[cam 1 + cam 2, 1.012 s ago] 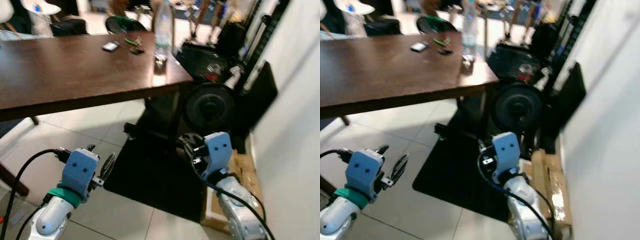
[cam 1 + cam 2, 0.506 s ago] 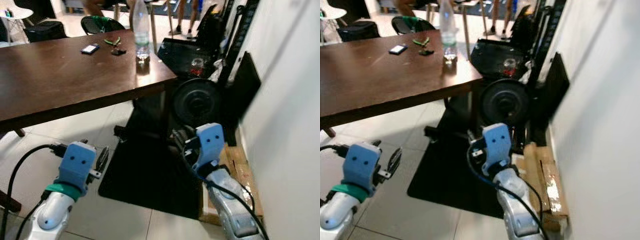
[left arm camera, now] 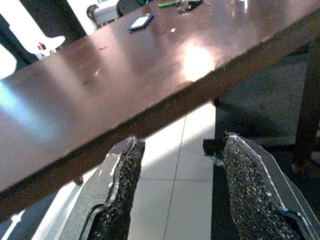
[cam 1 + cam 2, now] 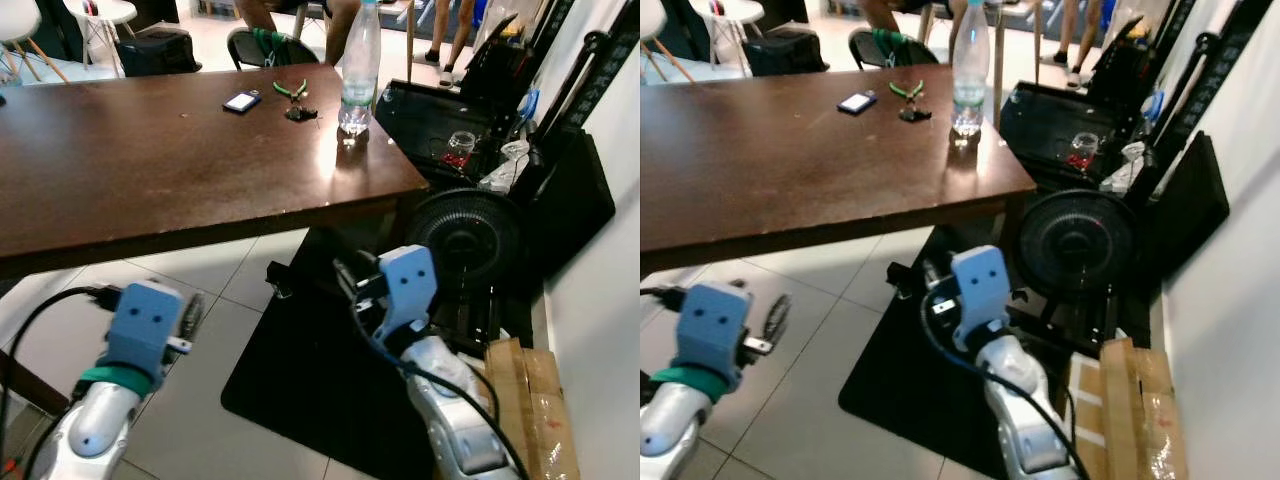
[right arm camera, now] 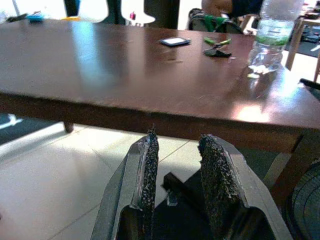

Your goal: Hang keys on a hook

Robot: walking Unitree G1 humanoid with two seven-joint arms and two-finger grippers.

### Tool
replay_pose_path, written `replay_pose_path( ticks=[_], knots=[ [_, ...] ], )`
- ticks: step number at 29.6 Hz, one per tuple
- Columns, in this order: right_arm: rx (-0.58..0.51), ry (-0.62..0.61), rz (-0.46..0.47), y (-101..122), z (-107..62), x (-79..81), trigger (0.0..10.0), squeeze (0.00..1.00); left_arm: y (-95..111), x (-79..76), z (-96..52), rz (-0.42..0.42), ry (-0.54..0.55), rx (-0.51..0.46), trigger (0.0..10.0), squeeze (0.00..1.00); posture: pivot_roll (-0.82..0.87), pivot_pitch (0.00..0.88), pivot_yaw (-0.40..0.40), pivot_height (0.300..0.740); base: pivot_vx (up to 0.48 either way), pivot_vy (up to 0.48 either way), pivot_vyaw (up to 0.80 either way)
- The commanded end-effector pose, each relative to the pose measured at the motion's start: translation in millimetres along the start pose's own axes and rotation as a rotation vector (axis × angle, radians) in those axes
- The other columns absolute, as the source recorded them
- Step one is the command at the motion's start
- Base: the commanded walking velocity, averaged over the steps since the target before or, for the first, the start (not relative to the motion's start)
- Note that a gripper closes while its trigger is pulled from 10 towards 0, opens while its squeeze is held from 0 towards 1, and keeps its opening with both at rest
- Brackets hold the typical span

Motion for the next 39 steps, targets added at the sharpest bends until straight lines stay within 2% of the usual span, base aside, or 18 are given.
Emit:
replay_pose_path(
  ticks=[1, 23, 36, 39],
  knots=[
    [0.017, 0.001, 0.022, -5.4, -1.7, -0.8, 10.0, 0.0, -3.6, -0.4, -0.5, -0.003, 0.002, 0.018, 10.0, 0.0, -0.04, 0.009, 0.076, 0.74, 0.368, 0.0, 0.0],
    [0.023, 0.008, 0.037, -8.0, -0.6, 0.2, 10.0, 0.0, -5.5, 0.8, -0.6, 0.002, 0.011, 0.03, 10.0, 0.0, -0.04, 0.0, 0.075, 0.74, 0.346, 0.0, 0.0],
    [0.022, 0.008, 0.064, -9.8, -0.3, -0.3, 10.0, 0.0, -8.9, 0.8, 0.1, -0.005, -0.002, 0.049, 10.0, 0.0, -0.04, 0.0, 0.081, 0.74, 0.0, 0.0, 0.0],
    [0.026, -0.02, 0.11, -12.2, -1.0, -7.3, 10.0, 0.0, -11.3, 0.3, 1.1, -0.021, -0.021, 0.062, 10.0, 0.0, -0.05, 0.005, 0.087, 0.74, 0.0, 0.0, 0.0]
  ],
)
Point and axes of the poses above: a point about 5 cm out from each wrist's last joint towards the gripper, its own z axis pointing out of the wrist towards the gripper, its own y axis along the axis of the wrist's last joint, x = y × z, the point moved 5 cm from there along z, pointing out of the wrist towards the gripper, and after that the axes turned 9 degrees about -z, right-handed, at the moved point
